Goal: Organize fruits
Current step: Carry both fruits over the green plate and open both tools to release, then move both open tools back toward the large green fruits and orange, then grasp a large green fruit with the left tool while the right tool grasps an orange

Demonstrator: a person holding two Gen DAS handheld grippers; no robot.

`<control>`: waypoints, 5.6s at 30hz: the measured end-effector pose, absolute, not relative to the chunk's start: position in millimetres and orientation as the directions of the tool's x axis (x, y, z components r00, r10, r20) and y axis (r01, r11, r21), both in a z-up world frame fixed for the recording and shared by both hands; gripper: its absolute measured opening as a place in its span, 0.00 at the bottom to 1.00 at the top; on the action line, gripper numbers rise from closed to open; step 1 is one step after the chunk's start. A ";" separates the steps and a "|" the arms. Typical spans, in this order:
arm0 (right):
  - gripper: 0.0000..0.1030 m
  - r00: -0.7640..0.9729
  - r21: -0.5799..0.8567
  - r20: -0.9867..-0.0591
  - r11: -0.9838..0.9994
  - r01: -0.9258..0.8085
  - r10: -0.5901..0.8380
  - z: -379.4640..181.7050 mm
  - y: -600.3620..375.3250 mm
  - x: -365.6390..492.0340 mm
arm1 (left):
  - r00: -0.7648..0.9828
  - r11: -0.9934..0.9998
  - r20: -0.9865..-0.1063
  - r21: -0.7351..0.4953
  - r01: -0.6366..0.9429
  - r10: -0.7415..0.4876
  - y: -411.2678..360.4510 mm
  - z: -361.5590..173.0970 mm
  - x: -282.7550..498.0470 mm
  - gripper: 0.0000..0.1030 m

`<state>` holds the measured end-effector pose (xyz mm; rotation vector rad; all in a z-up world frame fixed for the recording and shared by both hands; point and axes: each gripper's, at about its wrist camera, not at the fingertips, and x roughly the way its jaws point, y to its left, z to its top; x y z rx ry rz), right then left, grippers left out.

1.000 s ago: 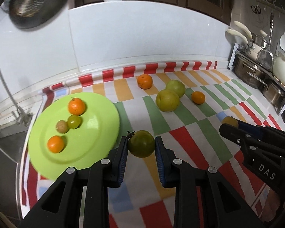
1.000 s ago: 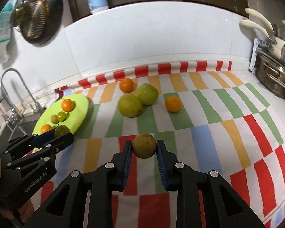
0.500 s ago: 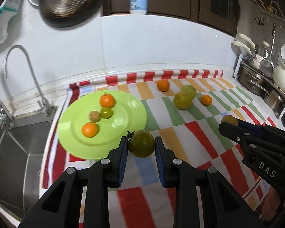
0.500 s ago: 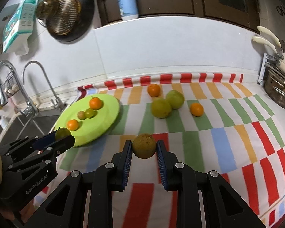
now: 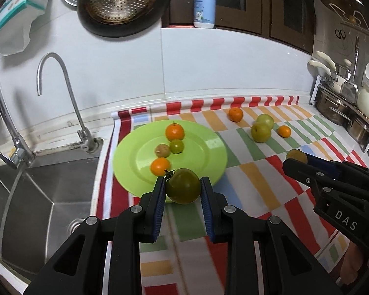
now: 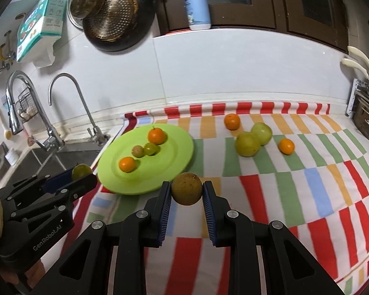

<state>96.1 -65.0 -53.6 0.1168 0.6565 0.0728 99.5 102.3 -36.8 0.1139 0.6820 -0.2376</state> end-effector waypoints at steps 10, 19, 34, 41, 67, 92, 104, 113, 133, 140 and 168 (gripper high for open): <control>0.26 0.793 0.125 -0.599 0.991 -0.041 0.108 -56.8 -31.9 114.5 | 0.754 0.962 -0.629 0.037 0.271 -0.188 130.5 -37.9 119.5 0.27; 0.26 0.793 0.112 -0.598 0.992 -0.058 0.114 -58.6 -7.8 143.6 | 0.752 0.960 -0.634 0.052 0.277 -0.183 148.6 -46.4 152.1 0.27; 0.26 0.732 0.103 -0.668 0.991 -0.089 0.135 -94.2 8.6 206.2 | 0.693 0.948 -0.696 0.053 0.314 -0.190 157.1 -85.4 213.4 0.27; 0.26 0.704 0.114 -0.696 0.990 -0.084 0.140 -108.7 9.2 221.3 | 0.661 0.944 -0.724 0.044 0.328 -0.196 155.3 -98.7 226.6 0.28; 0.48 0.792 0.079 -0.608 0.997 0.001 0.048 -65.6 -9.5 152.4 | 0.769 0.969 -0.619 0.056 0.242 -0.157 158.1 -42.8 156.3 0.70; 0.70 0.858 0.058 -0.512 0.998 -0.003 0.032 -26.5 -88.9 91.0 | 0.853 0.990 -0.514 0.053 0.134 -0.088 82.9 1.4 88.5 0.93; 0.70 0.876 0.056 -0.481 0.998 0.000 0.027 -15.5 -142.2 77.7 | 0.873 0.990 -0.480 0.052 0.132 -0.091 30.4 11.1 78.6 0.94; 0.70 0.886 0.041 -0.462 0.999 -0.018 0.035 -11.5 -178.6 76.5 | 0.882 0.984 -0.459 0.079 0.161 -0.108 -10.4 12.7 79.9 0.97; 0.70 0.851 0.029 -0.521 0.998 -0.057 0.064 -36.6 -239.2 128.0 | 0.861 0.962 -0.486 0.130 0.241 -0.150 -77.7 -12.6 132.7 0.98; 0.70 0.816 0.036 -0.574 0.997 -0.062 0.072 -59.7 -249.1 158.8 | 0.828 0.947 -0.543 0.169 0.274 -0.143 -94.4 -38.1 164.2 0.98; 0.49 0.687 0.074 -0.716 0.992 -0.101 0.123 -133.5 -258.7 245.2 | 0.639 0.879 -0.710 0.059 0.473 -0.296 -119.2 -115.8 259.4 0.67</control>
